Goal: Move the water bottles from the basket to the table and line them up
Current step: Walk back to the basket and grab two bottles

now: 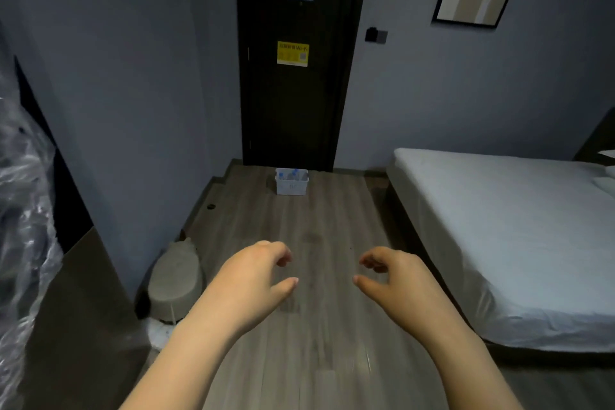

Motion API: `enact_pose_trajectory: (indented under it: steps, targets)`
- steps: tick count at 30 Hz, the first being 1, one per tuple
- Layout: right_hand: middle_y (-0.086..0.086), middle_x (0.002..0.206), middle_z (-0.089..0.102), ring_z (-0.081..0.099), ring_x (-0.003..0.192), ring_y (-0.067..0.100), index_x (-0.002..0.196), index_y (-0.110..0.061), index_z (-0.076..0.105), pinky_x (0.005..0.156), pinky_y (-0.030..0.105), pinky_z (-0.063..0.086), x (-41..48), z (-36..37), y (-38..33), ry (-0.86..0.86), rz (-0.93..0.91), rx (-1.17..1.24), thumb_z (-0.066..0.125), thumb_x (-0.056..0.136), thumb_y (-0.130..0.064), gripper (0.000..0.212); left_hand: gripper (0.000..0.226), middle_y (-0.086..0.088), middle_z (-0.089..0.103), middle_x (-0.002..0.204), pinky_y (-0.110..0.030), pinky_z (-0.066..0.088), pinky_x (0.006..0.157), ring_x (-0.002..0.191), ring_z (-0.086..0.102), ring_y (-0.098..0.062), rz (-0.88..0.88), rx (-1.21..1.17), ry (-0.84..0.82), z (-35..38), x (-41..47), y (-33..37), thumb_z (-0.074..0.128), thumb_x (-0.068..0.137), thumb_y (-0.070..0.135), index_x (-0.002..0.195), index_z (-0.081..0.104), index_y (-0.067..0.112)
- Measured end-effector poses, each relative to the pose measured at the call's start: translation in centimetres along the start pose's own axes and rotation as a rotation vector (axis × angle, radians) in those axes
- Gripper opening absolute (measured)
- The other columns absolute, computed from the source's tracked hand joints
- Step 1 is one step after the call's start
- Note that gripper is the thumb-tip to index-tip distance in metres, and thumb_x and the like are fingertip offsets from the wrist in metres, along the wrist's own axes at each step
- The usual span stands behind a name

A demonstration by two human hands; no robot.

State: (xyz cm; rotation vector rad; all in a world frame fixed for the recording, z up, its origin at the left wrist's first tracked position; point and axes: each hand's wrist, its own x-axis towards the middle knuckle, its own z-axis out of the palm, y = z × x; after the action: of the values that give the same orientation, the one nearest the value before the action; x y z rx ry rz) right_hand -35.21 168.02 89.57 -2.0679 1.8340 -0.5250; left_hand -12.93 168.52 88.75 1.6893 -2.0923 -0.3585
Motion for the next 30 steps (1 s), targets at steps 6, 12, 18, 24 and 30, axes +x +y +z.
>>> enact_pose_trajectory:
  steps: [6, 12, 18, 24, 30]
  targets:
    - [-0.010, 0.119, 0.063, 0.058, 0.109, 0.002, 0.120, -0.026, 0.061, 0.085, 0.013, 0.043, 8.3, 1.5, -0.3, -0.021, 0.013, -0.012, 0.066, 0.086, -0.039, 0.037, 0.028, 0.015, 0.057, 0.108, -0.021, 0.044, 0.086, 0.102, 0.055, -0.003, 0.005, -0.020, -0.012, -0.3, 7.4, -3.6, 0.059, 0.085, 0.042, 0.109, 0.057, 0.029]
    - [-0.011, 0.120, 0.062, 0.057, 0.108, 0.000, 0.122, -0.027, 0.060, 0.084, 0.011, 0.040, 17.7, 2.4, 1.5, -0.034, 0.012, 0.016, 0.066, 0.086, -0.037, 0.038, 0.029, 0.015, 0.056, 0.107, -0.018, 0.042, 0.084, 0.102, 0.055, -0.003, -0.002, -0.004, -0.029, 1.4, 16.2, -6.2, 0.060, 0.085, 0.042, 0.110, 0.058, 0.028]
    - [-0.009, 0.121, 0.062, 0.057, 0.109, 0.003, 0.122, -0.025, 0.061, 0.087, 0.016, 0.045, 29.3, 1.3, 4.4, -0.012, -0.005, 0.050, 0.067, 0.086, -0.034, 0.037, 0.031, 0.012, 0.057, 0.111, -0.025, 0.045, 0.091, 0.105, 0.055, -0.006, -0.007, 0.033, -0.022, 2.4, 27.8, -6.9, 0.060, 0.086, 0.041, 0.113, 0.057, 0.027]
    - [-0.007, 0.121, 0.062, 0.057, 0.111, 0.005, 0.125, -0.024, 0.059, 0.095, 0.023, 0.049, 39.4, -0.7, 6.7, 0.001, -0.010, 0.026, 0.066, 0.087, -0.031, 0.039, 0.031, 0.011, 0.057, 0.112, -0.026, 0.044, 0.092, 0.106, 0.055, -0.006, -0.024, 0.025, -0.016, 3.7, 38.6, -6.8, 0.061, 0.086, 0.039, 0.114, 0.058, 0.026]
    - [-0.008, 0.126, 0.059, 0.055, 0.114, 0.005, 0.128, -0.026, 0.056, 0.099, 0.022, 0.046, 47.8, -1.0, 8.8, -0.059, 0.006, -0.003, 0.062, 0.091, -0.031, 0.039, 0.029, 0.009, 0.057, 0.110, -0.019, 0.040, 0.090, 0.105, 0.055, -0.006, -0.013, -0.006, -0.052, 6.1, 47.4, -7.9, 0.063, 0.086, 0.037, 0.112, 0.059, 0.023]
